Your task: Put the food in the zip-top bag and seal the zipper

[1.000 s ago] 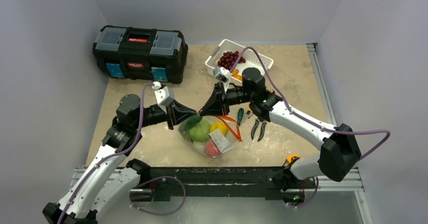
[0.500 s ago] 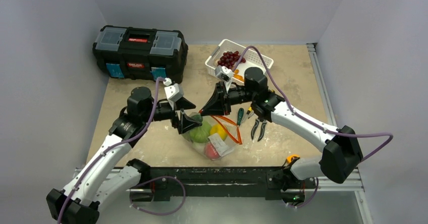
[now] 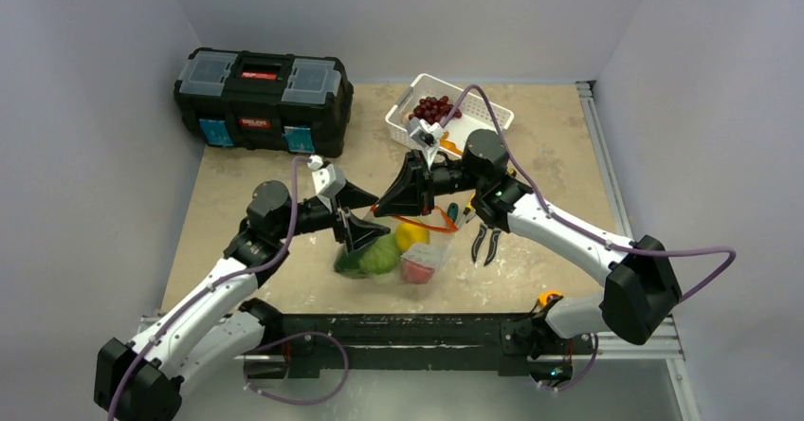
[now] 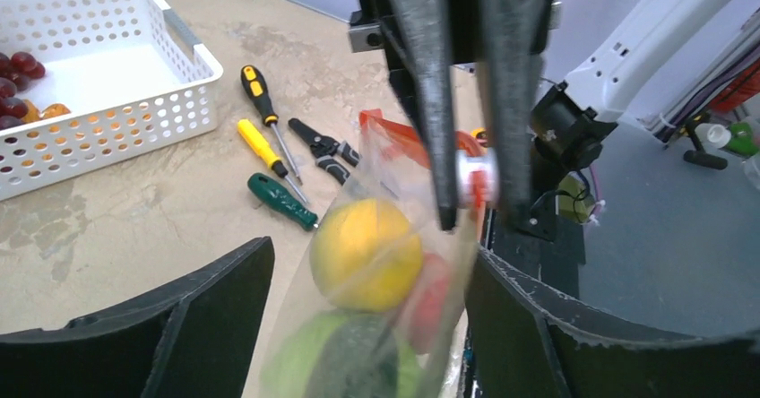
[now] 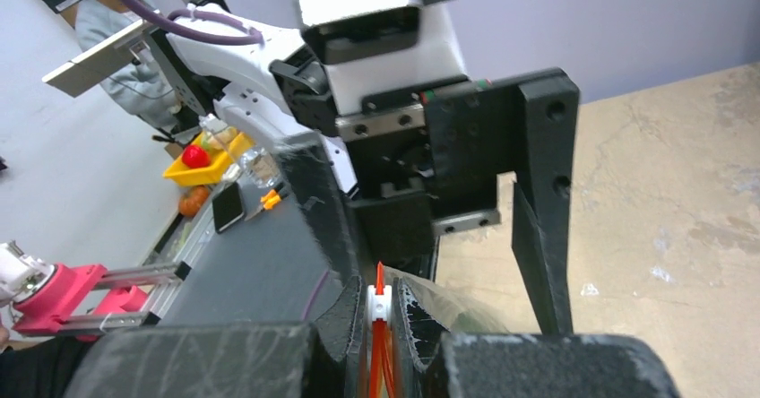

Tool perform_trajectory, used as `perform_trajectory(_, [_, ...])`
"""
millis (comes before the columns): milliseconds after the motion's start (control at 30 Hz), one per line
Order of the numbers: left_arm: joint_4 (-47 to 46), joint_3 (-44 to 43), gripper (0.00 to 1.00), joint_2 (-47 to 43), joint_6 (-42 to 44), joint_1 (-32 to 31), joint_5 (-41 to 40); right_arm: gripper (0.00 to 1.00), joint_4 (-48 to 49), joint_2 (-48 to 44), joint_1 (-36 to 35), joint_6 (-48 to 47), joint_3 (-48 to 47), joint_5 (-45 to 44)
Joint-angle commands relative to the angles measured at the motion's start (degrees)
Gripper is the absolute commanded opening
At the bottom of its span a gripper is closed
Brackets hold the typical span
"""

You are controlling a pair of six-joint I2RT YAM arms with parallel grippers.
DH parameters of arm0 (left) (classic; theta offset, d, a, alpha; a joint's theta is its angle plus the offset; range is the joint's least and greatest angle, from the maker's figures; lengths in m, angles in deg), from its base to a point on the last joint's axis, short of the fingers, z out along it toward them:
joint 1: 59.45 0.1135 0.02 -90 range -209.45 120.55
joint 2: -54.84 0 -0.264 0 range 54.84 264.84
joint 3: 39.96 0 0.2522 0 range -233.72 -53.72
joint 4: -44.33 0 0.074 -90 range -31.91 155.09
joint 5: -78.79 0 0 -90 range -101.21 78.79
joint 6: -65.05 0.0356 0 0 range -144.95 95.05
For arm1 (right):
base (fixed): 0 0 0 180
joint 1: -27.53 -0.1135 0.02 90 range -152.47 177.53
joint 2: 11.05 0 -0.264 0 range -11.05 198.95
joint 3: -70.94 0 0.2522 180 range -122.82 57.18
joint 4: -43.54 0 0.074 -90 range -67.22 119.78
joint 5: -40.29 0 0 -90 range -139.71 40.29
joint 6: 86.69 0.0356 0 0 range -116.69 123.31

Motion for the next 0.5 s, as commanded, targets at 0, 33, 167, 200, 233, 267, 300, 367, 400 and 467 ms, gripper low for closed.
perform_trajectory(0, [-8.56, -0.88, 0.70, 0.78, -1.80, -0.29, 0.69, 0.00, 8.13, -1.06, -0.47, 3.80, 0.61, 1.35])
perform_trajectory(33, [-8.01, -0.88, 0.67, -0.22, -0.73, -0.25, 1.36, 0.00, 8.12, -1.11, -0.48, 3.89, 0.63, 1.50])
perform_trajectory(167, [-3.74, -0.67, 0.79, -3.87, 3.62, -0.29, 1.55, 0.00, 8.10, -0.88, -0.45, 3.87, 0.24, 2.28])
perform_trajectory(200, [-2.87, -0.70, 0.84, -4.63, 4.31, -0.29, 1.07, 0.00, 8.11, -0.78, -0.50, 3.81, 0.12, 2.46])
perform_trajectory(233, [-2.87, -0.38, 0.86, -5.37, 4.30, -0.25, -0.22, 0.00, 8.13, -0.67, -0.57, 3.87, -0.01, 2.52])
perform_trajectory(267, [-3.19, -0.07, 0.88, -5.79, 4.13, -0.29, -1.38, 0.00, 8.15, -0.67, -0.63, 3.88, -0.05, 2.46])
perform_trajectory(300, [-3.43, 0.02, 0.89, -5.58, 3.97, -0.29, -1.34, 0.00, 8.18, -0.67, -0.70, 3.89, -0.14, 2.19])
perform_trajectory(367, [-4.19, -0.74, 0.89, -3.61, 2.28, -0.56, -0.54, 0.00, 7.99, -0.76, -1.21, 3.58, -0.24, 1.14])
perform_trajectory(400, [-5.33, -1.00, 0.89, -2.36, 0.90, -0.80, -0.36, 0.00, 8.08, -0.76, -1.50, 3.53, -0.25, 0.77])
perform_trajectory(467, [-8.68, -1.02, 0.88, -0.03, -2.20, -0.99, 0.18, 0.00, 8.30, -0.61, -2.28, 3.62, -0.50, 0.15])
